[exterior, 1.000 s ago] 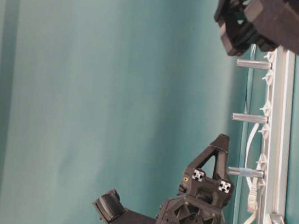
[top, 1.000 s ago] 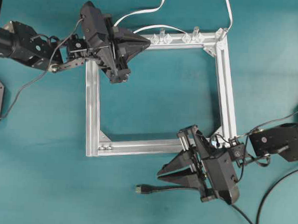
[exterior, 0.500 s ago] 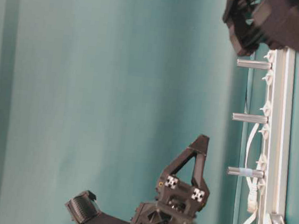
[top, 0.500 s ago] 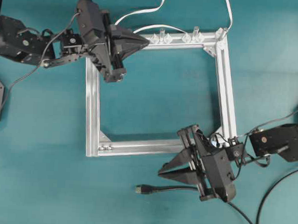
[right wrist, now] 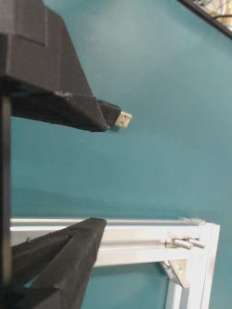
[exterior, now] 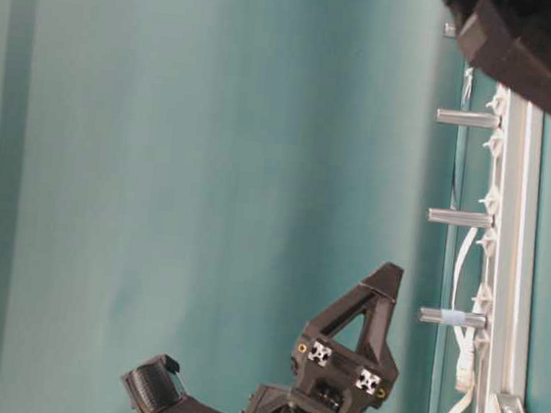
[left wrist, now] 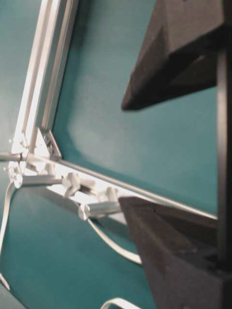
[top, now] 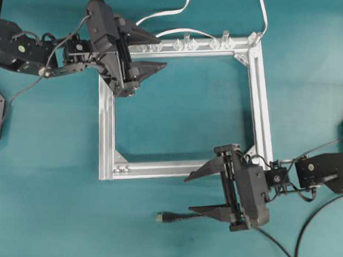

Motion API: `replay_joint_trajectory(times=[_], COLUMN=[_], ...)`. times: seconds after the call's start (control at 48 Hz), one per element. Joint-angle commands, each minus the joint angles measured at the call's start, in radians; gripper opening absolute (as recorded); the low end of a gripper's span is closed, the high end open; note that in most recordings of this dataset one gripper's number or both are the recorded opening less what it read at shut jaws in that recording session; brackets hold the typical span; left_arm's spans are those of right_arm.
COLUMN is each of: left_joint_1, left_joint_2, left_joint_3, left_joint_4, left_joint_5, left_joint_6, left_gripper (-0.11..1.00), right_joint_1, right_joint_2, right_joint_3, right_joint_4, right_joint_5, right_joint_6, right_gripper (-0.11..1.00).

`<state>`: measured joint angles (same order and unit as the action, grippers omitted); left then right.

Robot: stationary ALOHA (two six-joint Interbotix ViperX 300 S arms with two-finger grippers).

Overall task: Insert the wire through the string loop located on the right side.
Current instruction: 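Lower the open right gripper over the black USB cable near its plug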

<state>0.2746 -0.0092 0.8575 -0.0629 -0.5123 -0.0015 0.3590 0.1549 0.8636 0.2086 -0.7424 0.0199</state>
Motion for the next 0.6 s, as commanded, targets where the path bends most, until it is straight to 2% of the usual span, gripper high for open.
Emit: replay_joint_trajectory(times=[0.0, 0.062, 0.333, 0.583], left_joint_1=[-0.003, -0.002, -0.002, -0.003], left_joint_2=[-0.017, -0.017, -0.017, -0.021], left_joint_3=[-0.009, -0.009, -0.005, -0.003], left_joint_4=[0.003, 0.003, 0.003, 0.003], left_joint_5=[-0.005, -0.005, -0.003, -0.003], left_joint_6=[0.005, 0.005, -0.002, -0.002], left_gripper=[0.73, 0.73, 0.73, 0.73], right_joint_1=[0.018, 0.032, 0.101, 0.126], right_joint_2=[-0.032, -0.032, -0.034, -0.032], right_joint_3=[-0.006, -0.006, -0.002, 0.000], right_joint_4=[0.017, 0.028, 0.129, 0.181], right_joint_5=[-0.009, -0.006, -0.002, 0.003], right_joint_6=[-0.002, -0.002, -0.006, -0.028], right_gripper=[0.82, 0.81, 0.81, 0.81])
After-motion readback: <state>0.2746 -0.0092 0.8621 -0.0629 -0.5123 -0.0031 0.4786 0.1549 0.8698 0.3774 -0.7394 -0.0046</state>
